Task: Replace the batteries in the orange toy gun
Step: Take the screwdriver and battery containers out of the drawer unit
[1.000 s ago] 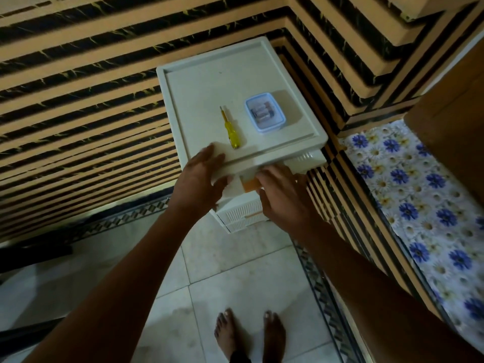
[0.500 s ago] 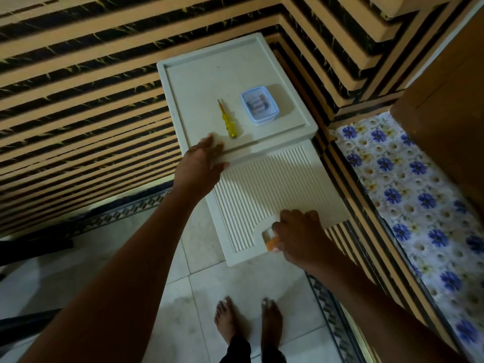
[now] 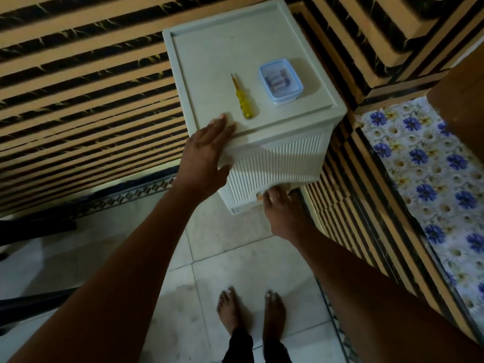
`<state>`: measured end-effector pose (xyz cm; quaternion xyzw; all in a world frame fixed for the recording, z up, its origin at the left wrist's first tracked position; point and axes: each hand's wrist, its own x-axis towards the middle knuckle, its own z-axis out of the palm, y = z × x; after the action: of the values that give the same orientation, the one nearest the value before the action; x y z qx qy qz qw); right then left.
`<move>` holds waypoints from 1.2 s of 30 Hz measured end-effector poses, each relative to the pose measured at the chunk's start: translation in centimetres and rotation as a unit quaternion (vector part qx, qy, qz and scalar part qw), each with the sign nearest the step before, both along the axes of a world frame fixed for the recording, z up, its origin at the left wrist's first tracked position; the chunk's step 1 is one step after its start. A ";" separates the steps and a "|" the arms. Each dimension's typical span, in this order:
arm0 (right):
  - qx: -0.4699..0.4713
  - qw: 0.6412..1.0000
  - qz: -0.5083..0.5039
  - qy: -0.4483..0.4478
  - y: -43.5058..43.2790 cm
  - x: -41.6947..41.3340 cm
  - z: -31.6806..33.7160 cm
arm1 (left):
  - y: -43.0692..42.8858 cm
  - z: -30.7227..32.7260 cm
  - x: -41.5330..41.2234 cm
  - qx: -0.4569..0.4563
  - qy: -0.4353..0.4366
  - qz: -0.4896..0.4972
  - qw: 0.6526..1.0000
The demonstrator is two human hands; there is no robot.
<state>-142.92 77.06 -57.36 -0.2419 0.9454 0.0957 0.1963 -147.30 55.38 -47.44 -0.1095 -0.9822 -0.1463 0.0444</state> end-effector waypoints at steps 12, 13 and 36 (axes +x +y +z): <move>-0.202 0.938 -0.282 -0.009 -4.1 -4.6 -3.1 | 0.2 -0.8 -0.3 -0.006 0.077 0.009 0.997; -0.236 0.909 -0.344 -0.016 -4.2 -4.7 -3.2 | 0.1 -0.9 -0.3 -0.005 0.081 0.005 0.997; -0.549 0.691 -0.459 0.104 -0.4 -4.8 9.7 | 1.4 4.3 -1.5 0.081 -0.057 0.077 0.992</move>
<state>-147.68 76.65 -47.66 0.1694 0.8372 -0.5175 -0.0514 -148.79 56.82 -43.16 -0.0213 -0.9735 -0.2276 0.0084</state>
